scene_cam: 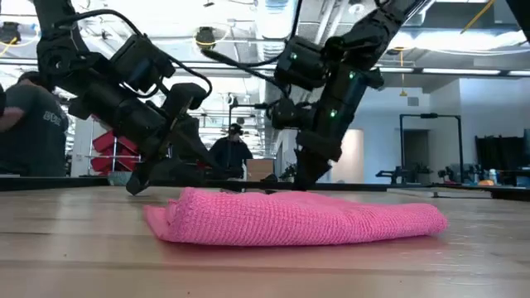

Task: Apply microfiber cloth
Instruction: Spray the front of the pink phone using the spray bottle

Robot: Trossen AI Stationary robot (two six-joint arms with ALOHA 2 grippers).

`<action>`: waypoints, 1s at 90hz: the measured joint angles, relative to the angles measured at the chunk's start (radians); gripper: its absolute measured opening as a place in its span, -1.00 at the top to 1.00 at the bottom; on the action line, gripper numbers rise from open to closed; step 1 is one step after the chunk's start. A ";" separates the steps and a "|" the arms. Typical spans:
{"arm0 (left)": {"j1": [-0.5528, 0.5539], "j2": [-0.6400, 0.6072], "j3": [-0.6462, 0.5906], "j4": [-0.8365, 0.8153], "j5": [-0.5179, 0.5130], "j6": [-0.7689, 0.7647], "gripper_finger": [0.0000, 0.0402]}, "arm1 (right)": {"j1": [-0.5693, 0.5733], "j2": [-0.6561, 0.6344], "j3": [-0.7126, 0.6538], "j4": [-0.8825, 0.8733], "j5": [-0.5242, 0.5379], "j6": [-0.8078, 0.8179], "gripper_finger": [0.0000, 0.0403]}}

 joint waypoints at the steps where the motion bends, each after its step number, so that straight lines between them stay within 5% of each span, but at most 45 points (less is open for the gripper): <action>1: 0.002 0.000 0.000 0.001 0.005 0.000 0.29 | 0.001 0.002 0.001 0.001 0.000 0.000 1.00; 35: 0.033 0.000 0.002 -0.010 0.020 -0.018 0.14 | 0.012 0.005 0.000 0.013 0.003 0.000 1.00; 69: 0.050 -0.002 0.031 -0.056 0.000 -0.192 0.10 | 0.056 0.001 0.010 0.096 -0.015 0.000 1.00; 90: 0.030 -0.002 0.082 -0.239 0.115 -0.289 0.10 | 0.061 0.001 0.010 0.096 -0.013 0.000 1.00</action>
